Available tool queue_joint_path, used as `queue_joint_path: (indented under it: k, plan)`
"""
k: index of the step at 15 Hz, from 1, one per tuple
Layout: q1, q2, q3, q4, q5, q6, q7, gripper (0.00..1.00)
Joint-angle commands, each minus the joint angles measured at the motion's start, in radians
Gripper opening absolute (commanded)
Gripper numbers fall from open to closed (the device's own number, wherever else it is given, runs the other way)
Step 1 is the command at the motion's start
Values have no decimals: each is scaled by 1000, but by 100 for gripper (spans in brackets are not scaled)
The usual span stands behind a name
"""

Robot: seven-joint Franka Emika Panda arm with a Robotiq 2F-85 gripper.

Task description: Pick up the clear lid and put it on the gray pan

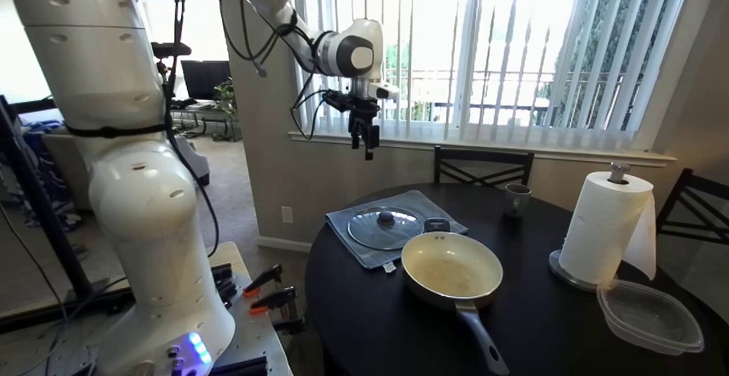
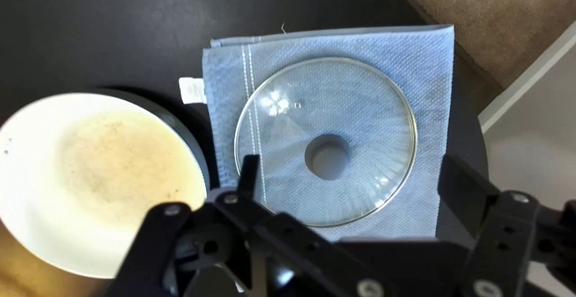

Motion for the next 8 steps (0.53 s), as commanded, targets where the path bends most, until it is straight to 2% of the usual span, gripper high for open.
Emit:
queue_joint_path:
  k: [1, 5, 8]
  plan:
    - [23, 214, -30, 158, -115, 64, -12, 100]
    - [91, 430, -89, 323, -228, 90, 25, 100]
    - [157, 551, -132, 442, -260, 34, 23, 100]
